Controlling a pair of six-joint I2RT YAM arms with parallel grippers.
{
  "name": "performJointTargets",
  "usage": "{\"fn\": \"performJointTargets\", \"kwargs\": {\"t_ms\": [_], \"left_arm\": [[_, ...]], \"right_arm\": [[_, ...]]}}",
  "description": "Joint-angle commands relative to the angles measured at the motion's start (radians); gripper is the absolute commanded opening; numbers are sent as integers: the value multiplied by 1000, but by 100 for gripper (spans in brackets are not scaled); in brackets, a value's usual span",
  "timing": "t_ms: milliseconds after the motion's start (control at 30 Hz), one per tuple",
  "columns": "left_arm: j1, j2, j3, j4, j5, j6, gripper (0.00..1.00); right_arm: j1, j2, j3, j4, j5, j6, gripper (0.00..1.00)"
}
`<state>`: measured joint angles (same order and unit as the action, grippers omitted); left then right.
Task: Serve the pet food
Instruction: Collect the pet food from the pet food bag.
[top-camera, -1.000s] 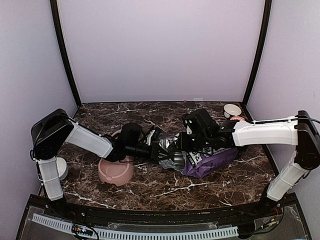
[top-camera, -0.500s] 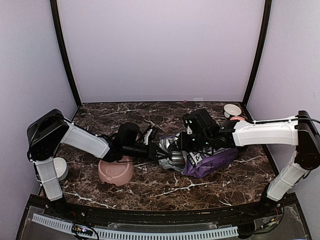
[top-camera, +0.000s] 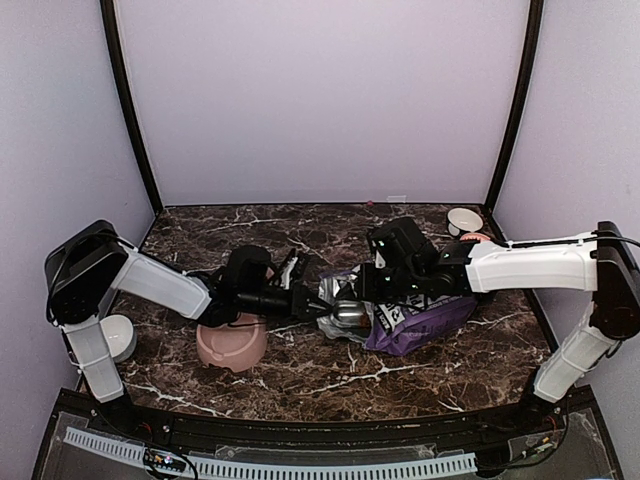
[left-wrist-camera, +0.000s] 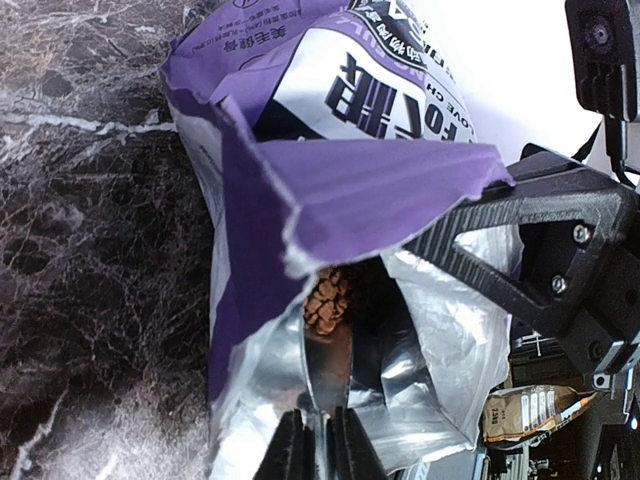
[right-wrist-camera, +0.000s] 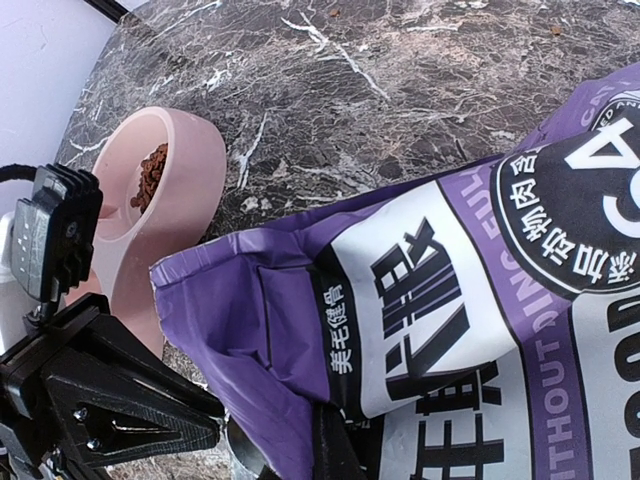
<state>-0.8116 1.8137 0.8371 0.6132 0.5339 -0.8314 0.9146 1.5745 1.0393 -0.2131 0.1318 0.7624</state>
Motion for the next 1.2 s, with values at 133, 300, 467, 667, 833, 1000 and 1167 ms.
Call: {"fn": "performJointTargets", "kwargs": {"t_ms": [133,300,467,667,833,1000,1167], "left_arm": [[10,-93,-48,68,-6,-22,0],[18,-128,-82,83,-12,-32,0],[25,-158,-105,70,-19,-29,0],[27,-196,-128,60,-35,-27,0],[29,-221,-154,55,-45,-27,0],[31,-246,-181,56,-49,-28,0],[32,-269,-209,56,-52,-31,0]], "right_arm": [[0,-45,-19,-55,43,12,0],[0,-49,-24,-54,50,15,0],[0,-47,-27,-51,50,15,0],[-1,-50,-25,-52,49,16,0],[0,-53,-23,-56,51,17,0],[0,-57,-21,-57,51,23,0],[0,-58,-19,-60,57,25,0]]}}
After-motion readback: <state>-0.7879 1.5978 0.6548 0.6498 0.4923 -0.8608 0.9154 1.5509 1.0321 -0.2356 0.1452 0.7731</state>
